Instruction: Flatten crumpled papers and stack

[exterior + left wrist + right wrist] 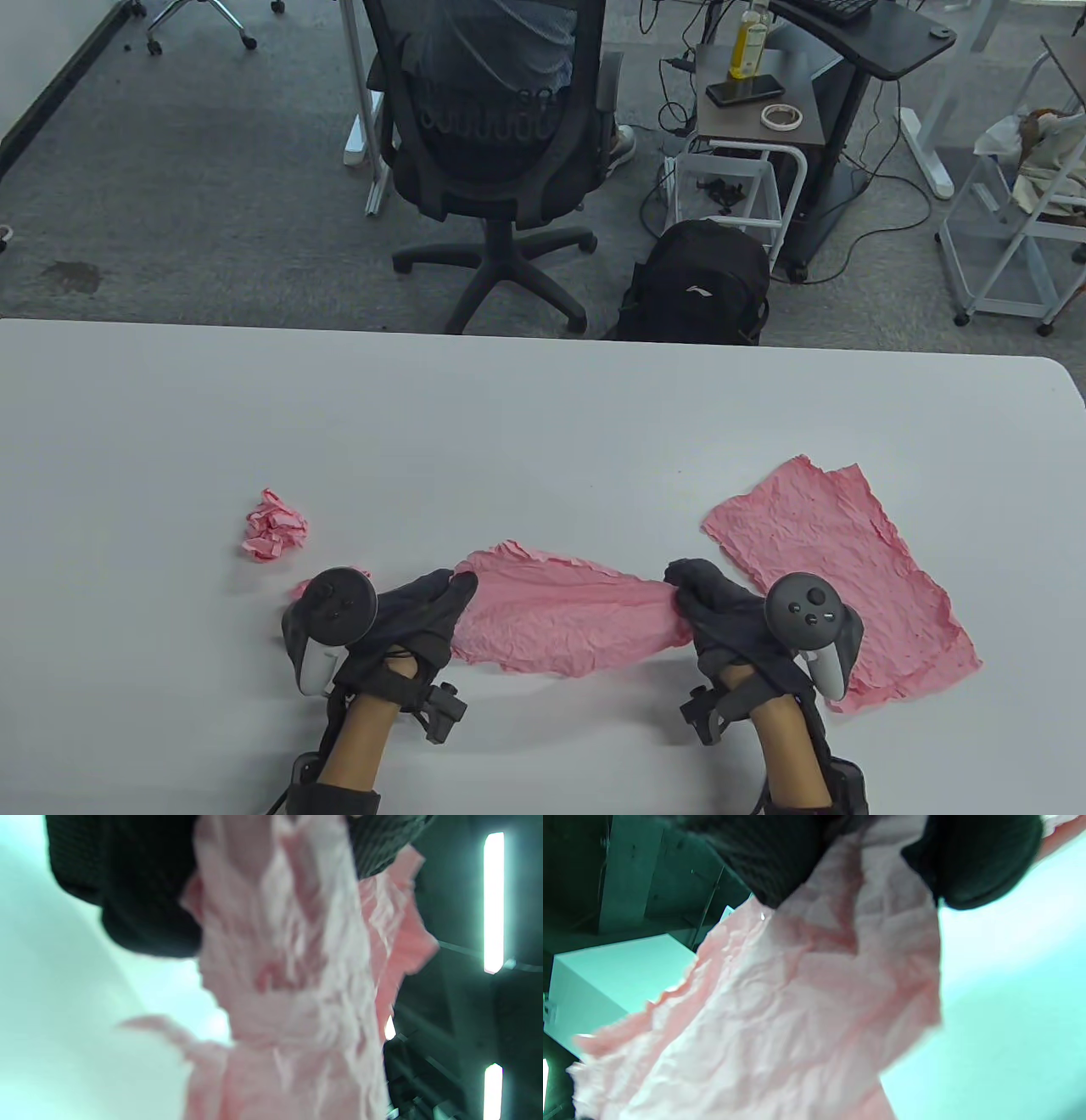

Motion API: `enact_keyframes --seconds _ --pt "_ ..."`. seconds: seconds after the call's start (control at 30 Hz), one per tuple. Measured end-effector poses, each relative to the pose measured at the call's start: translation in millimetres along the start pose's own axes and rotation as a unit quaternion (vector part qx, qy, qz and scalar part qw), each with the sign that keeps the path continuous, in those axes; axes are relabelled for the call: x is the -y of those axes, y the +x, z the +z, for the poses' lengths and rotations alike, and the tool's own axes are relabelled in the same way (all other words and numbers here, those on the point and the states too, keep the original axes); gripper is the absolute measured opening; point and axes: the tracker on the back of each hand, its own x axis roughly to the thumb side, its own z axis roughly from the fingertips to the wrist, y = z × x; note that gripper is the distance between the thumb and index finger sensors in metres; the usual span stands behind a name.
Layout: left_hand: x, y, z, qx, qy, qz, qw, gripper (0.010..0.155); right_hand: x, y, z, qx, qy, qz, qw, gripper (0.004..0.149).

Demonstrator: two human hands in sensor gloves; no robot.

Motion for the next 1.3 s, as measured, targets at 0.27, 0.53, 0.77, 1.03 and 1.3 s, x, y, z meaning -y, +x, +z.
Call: enact_keyframes --seconds 0.27,0.53,0.77,1.03,1.3 --pt "3 -7 -5 -0.002 -0.039 0.076 0.996 0.045 3 -13 -4 0.026 0.015 -0.344 0.938 0.053" --pt "0 -16 -5 -0.011 -0.039 0.064 0.997 0.048 11 -13 -1 -0.002 -0.04 -0.182 0.982 0.051" --pt "8 -13 -9 -0.032 -0.106 -0.141 0.984 0.048 6 -10 -2 0.0 -0.031 -0.022 0.999 0.046" --pt "12 -10 -6 -0.035 -0.083 -0.155 0.984 0.045 -5 2 1 0.02 -0.019 0.114 0.993 0.054" --pt "8 -10 -4 -0.102 -0.012 -0.183 0.978 0.046 -23 57 19 0.222 -0.03 0.157 0.962 0.043"
